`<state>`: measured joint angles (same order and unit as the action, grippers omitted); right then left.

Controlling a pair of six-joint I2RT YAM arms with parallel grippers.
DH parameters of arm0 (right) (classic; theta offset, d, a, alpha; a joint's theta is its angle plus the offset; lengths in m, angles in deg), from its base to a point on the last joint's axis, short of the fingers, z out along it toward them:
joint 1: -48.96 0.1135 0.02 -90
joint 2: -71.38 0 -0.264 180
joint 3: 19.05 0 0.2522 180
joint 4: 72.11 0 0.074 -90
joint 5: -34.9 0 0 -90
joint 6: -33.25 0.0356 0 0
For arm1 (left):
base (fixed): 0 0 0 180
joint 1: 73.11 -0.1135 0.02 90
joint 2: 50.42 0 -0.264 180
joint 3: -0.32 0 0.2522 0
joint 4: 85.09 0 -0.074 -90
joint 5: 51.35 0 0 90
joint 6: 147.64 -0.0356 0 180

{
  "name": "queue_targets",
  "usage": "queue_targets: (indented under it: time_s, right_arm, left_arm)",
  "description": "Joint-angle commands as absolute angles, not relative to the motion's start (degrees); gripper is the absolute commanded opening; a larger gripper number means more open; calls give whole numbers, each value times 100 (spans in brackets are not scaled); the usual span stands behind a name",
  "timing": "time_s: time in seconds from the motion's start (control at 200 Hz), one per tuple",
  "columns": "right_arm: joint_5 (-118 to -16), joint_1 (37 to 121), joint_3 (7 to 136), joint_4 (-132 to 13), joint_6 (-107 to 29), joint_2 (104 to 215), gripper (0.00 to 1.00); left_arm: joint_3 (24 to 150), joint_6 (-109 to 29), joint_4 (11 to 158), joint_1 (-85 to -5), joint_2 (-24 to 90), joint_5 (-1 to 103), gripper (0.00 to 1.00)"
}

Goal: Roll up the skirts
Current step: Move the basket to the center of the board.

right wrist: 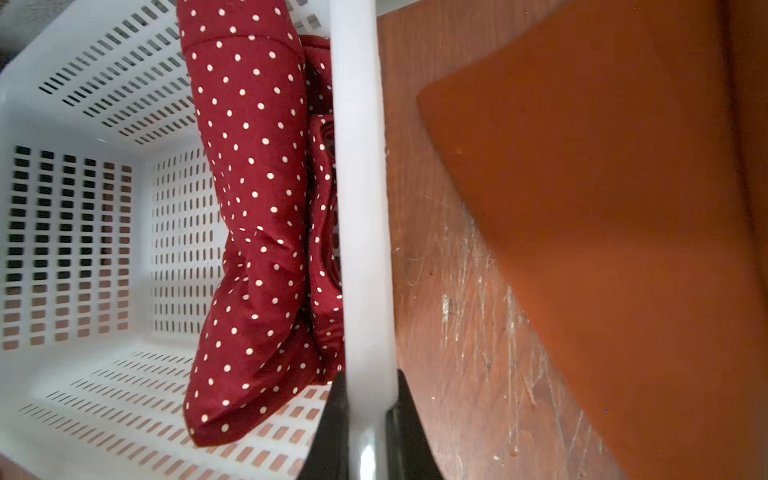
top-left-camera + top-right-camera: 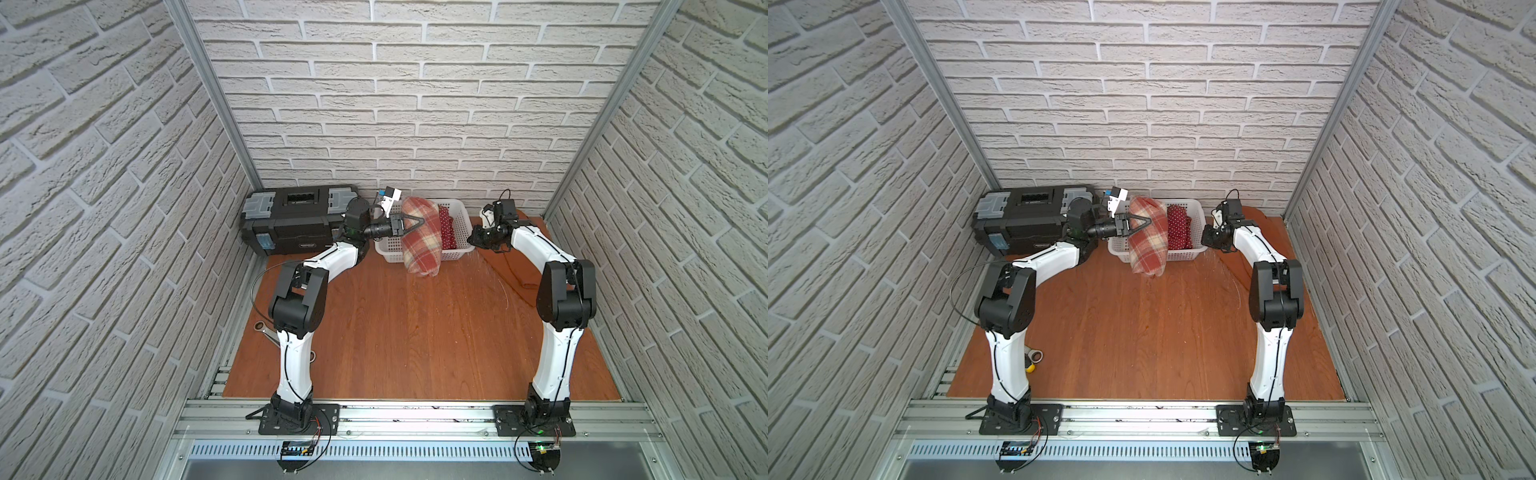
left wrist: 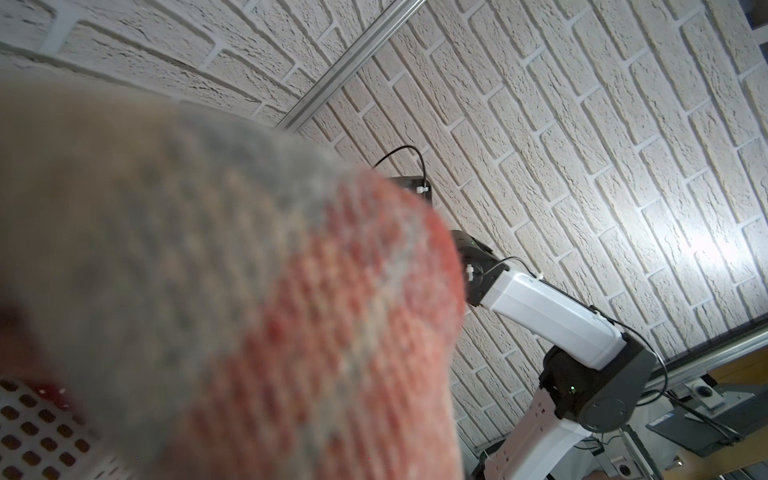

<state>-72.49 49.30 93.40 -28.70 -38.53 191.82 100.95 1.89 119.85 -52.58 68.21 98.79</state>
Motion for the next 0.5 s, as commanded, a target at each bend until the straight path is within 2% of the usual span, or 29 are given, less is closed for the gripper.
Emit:
queue_targets:
  time_s: [0.0, 0.275, 0.495]
  right_arm:
    - [-7340, 4966, 9283, -2705, -4004, 19102, 2]
    - [-7334, 4975, 8099, -2666, -3933, 18014, 2]
    - [-7489, 5093, 6373, -2987, -3775, 16751, 2]
  left_arm:
    - [10492, 267, 12308, -5321, 6805, 10077, 0]
    - [10710, 53, 11934, -5325, 6823, 10146, 0]
    - [10994, -109, 11602, -5151, 7149, 10270, 0]
